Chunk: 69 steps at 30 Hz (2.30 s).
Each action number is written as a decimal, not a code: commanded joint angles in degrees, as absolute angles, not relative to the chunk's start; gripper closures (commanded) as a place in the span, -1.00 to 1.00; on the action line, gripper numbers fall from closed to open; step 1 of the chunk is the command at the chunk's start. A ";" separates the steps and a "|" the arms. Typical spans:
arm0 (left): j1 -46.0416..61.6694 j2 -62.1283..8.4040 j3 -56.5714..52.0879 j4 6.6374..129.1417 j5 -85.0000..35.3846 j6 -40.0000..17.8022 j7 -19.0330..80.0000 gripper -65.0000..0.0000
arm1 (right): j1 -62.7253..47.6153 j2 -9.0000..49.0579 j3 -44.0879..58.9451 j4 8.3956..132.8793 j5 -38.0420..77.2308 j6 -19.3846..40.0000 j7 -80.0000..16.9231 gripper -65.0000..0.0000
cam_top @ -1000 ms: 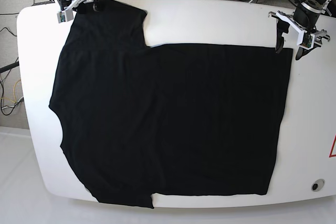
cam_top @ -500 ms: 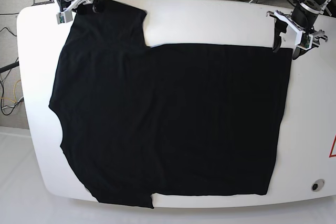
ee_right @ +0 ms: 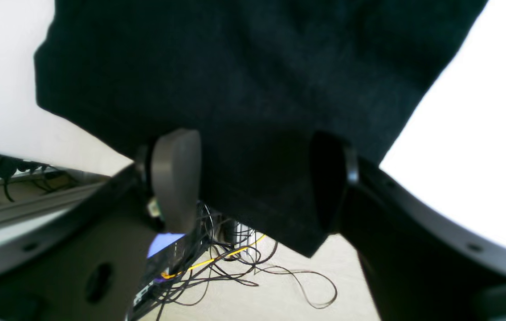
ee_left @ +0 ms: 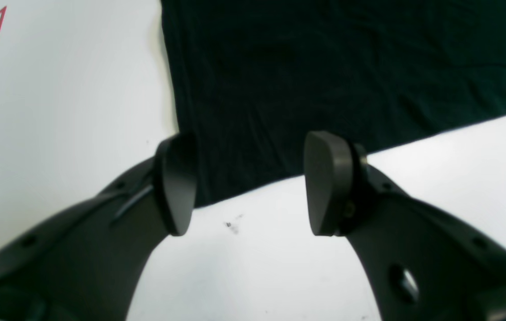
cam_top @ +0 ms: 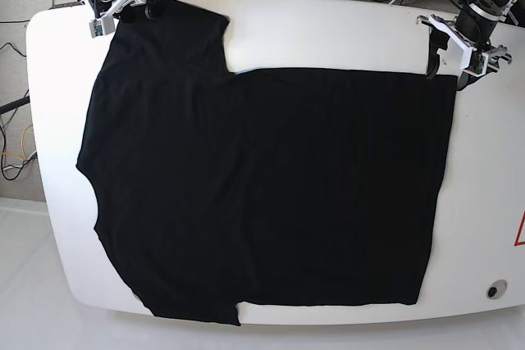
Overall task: Fold the T-shirt properly
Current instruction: 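Lift the gripped shoulder edges slightly with both grippers, then hold the shirt edges raised in both grippers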
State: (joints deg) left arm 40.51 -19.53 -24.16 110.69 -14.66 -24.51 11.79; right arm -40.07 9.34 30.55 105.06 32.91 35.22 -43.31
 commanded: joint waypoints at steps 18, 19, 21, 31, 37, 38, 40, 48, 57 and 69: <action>39.78 -20.48 -24.42 109.16 -15.44 -24.31 10.08 -0.09 | -39.86 9.73 31.57 105.57 34.45 35.54 -43.22 -0.15; 39.78 -20.47 -24.43 109.22 -15.43 -24.29 10.08 -0.09 | -39.76 9.71 31.58 105.56 34.49 35.61 -43.24 -0.15; 39.87 -20.33 -24.45 109.72 -15.48 -24.43 10.11 -0.10 | -39.55 9.71 31.42 105.51 34.47 35.92 -43.51 -0.16; 39.92 -20.21 -24.48 110.14 -15.62 -24.84 9.85 -0.10 | -39.21 9.70 31.17 105.58 34.82 36.84 -43.89 -0.16; 39.72 -20.25 -24.55 109.94 -15.66 -25.22 9.84 -0.10 | -39.36 9.68 31.19 105.75 35.14 36.98 -43.84 -0.16; 39.70 -20.24 -24.56 109.92 -15.64 -25.26 9.88 -0.10 | -39.39 9.69 31.20 105.76 35.20 36.98 -43.80 -0.16; 39.71 -20.24 -24.58 109.91 -15.67 -25.22 9.99 -0.10 | -39.42 9.69 31.09 105.69 35.03 36.96 -43.78 -0.15; 39.80 -20.28 -24.51 109.80 -15.74 -24.89 10.18 -0.09 | -39.60 9.61 31.84 105.62 33.90 36.64 -43.57 -0.16; 39.85 -20.47 -24.42 109.90 -15.61 -24.93 10.04 -0.09 | -39.13 9.67 31.57 105.41 33.96 36.78 -43.31 -0.16; 39.79 -20.47 -24.26 109.55 -15.49 -24.66 10.19 -0.08 | -38.78 9.53 31.97 105.99 34.64 37.32 -44.12 -0.15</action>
State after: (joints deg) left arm 39.53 -19.70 -23.94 108.95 -15.05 -25.10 11.16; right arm -38.61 9.06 31.38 104.84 33.41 36.53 -44.71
